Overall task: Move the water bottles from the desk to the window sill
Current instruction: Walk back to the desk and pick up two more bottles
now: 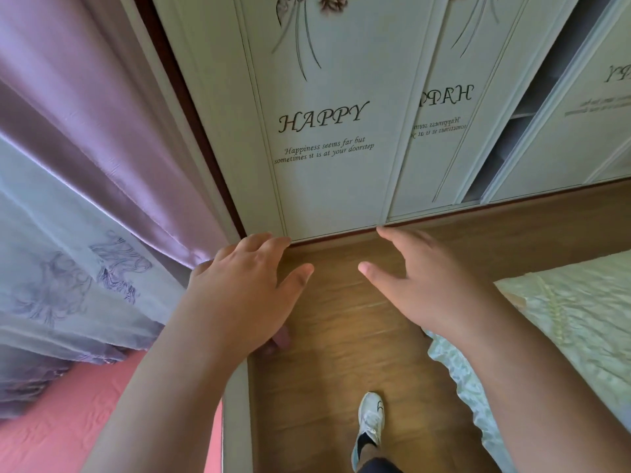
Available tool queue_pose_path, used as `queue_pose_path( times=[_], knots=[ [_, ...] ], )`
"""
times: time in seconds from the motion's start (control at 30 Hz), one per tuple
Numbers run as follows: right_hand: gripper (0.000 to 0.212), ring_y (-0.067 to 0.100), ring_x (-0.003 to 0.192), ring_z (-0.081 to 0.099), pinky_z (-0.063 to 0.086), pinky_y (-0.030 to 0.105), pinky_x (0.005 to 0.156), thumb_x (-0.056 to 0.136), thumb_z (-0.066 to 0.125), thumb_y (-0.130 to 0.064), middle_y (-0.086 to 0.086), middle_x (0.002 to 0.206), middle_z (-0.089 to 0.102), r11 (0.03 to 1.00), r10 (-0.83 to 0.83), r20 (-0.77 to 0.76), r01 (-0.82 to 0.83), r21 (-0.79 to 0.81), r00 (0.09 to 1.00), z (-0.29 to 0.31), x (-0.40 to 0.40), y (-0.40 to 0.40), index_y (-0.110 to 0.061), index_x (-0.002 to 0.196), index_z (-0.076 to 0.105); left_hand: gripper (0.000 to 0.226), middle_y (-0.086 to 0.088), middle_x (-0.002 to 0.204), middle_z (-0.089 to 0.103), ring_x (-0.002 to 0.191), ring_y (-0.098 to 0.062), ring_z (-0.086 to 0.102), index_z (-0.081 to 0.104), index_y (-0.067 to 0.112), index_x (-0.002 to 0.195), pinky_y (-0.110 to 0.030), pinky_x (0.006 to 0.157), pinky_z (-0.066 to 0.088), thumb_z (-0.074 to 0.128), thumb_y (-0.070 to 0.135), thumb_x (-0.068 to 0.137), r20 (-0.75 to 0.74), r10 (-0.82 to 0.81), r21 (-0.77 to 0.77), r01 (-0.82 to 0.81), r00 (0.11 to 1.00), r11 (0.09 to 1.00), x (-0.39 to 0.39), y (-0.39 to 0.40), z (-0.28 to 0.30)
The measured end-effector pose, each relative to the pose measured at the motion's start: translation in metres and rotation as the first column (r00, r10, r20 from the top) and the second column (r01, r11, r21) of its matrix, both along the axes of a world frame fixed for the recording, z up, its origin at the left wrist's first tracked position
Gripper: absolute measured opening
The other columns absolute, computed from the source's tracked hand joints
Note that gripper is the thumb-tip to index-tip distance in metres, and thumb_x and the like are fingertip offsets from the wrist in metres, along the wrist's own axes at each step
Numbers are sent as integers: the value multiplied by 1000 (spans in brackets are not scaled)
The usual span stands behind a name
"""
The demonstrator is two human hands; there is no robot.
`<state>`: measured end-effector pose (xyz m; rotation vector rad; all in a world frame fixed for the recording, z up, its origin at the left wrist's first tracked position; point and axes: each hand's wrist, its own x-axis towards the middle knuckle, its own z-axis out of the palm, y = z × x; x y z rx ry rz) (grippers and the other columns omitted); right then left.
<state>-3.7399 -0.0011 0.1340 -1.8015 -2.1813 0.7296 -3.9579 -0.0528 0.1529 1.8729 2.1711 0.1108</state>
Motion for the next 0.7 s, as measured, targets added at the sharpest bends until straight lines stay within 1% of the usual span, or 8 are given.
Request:
queue_pose_path(
  times=[0.1,0.23,0.33,0.4,0.57,0.7],
  knots=[
    [67,10,142,39,38,41,113,95,51,-63,-16,160,31,1000,15,-35,-15,8,999,6,8,46,-37,155,34,64,20,161,30,148,-15,32,31,45,152,-45,118,30,25,72,94,-32,16,-7,-16,999,1000,9,39,11],
    [69,14,141,42,41,40,112,96,48,-64,-14,159,35,997,44,1,-44,65,999,19,21,104,-35,156,32,63,20,162,28,149,-15,30,29,44,153,-46,116,30,26,70,96,-35,42,12,-42,999,999,27,97,23],
    [69,14,141,42,43,42,109,96,45,-66,-15,160,34,995,63,39,-66,79,997,25,36,139,-37,156,30,65,18,164,26,150,-16,28,27,44,155,-48,117,29,26,71,96,-18,47,5,-47,999,999,43,135,26],
    [68,13,141,43,44,39,107,96,44,-67,-16,159,34,994,67,68,-73,82,995,27,46,160,-38,156,30,65,19,164,25,151,-15,26,26,45,155,-47,118,28,26,71,96,-7,49,8,-49,999,999,54,155,25],
    [68,16,141,42,41,37,105,98,43,-65,-15,161,33,996,41,105,-48,69,994,36,68,203,-37,157,28,64,22,164,24,152,-13,23,26,46,155,-45,120,24,26,71,96,25,7,-11,-6,1000,1000,79,201,22],
    [68,13,142,40,40,35,106,97,43,-66,-16,160,33,997,1,101,-8,76,995,35,83,235,-37,157,29,63,21,163,26,151,-11,24,27,46,155,-45,119,25,27,70,97,32,-31,24,30,999,999,93,246,20]
  ],
)
